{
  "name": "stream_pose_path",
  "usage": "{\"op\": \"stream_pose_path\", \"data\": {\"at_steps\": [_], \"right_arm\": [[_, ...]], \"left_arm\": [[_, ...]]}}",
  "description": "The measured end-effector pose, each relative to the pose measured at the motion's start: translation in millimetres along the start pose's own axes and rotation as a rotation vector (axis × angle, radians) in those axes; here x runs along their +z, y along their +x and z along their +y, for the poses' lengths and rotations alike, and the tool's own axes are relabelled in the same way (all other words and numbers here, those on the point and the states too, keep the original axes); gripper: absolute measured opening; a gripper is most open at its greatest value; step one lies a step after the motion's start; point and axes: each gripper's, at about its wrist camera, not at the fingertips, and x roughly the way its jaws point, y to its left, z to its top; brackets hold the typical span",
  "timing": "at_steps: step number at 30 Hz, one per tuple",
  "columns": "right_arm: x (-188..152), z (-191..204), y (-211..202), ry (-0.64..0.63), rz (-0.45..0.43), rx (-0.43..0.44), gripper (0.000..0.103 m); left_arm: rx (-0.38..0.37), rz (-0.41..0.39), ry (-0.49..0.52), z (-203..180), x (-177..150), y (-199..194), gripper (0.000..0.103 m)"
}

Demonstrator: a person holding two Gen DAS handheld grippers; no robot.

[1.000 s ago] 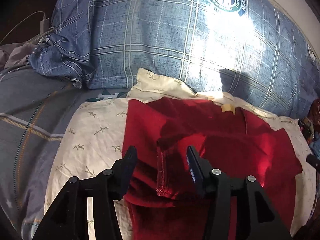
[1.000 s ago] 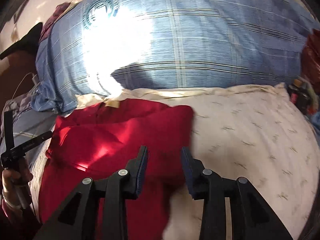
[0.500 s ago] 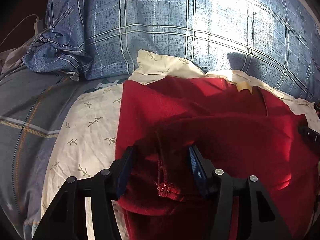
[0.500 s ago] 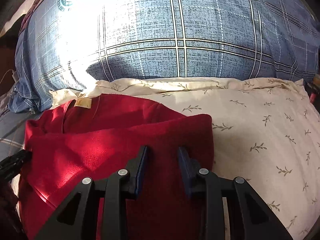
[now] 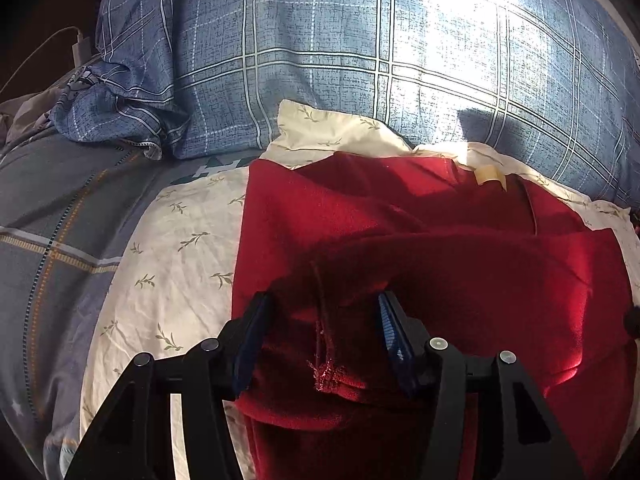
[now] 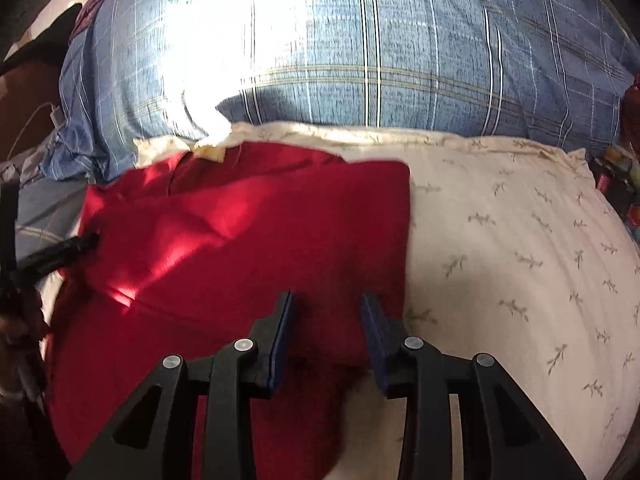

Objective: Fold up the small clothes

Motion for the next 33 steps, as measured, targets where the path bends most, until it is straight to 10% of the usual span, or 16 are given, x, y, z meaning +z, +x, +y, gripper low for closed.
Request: {"op": "stream_pose_path", "data": {"at_steps": [33], "right_arm": [[28.3,35.9,-21.0,-0.068,-0.045,-0.130,0.043]], "left_arm": [[-0.004,0.003,-0.020,1.4,-0.5,-1.0,0.058]]}}
